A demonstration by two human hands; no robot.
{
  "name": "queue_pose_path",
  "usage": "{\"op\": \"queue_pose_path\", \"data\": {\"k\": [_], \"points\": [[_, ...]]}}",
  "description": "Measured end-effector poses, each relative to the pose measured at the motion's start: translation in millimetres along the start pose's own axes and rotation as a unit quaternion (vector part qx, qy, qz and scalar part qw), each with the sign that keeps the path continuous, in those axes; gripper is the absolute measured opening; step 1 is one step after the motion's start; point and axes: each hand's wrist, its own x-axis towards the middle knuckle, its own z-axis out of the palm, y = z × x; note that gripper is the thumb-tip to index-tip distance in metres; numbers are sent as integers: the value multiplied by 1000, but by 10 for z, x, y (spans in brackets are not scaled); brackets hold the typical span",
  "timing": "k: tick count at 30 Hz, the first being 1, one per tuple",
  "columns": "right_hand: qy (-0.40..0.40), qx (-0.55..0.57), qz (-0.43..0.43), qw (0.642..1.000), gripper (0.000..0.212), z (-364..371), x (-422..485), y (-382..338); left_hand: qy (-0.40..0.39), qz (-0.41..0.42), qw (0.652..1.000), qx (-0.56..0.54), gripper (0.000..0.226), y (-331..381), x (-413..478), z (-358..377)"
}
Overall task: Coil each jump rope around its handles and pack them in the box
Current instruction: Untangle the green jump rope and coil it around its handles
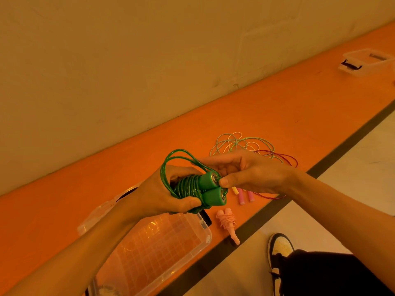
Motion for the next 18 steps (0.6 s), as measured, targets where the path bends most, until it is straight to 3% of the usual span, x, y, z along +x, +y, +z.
{"op": "queue_pose_path", "data": {"k": [8, 18], "points": [[9, -135, 10, 991, 53, -36, -42, -119, -1, -22, 1000, 7, 41, 16, 1, 8], [18, -199, 17, 980, 60, -90, -65, -110, 13, -41, 999, 21, 43, -2, 11, 24]]}}
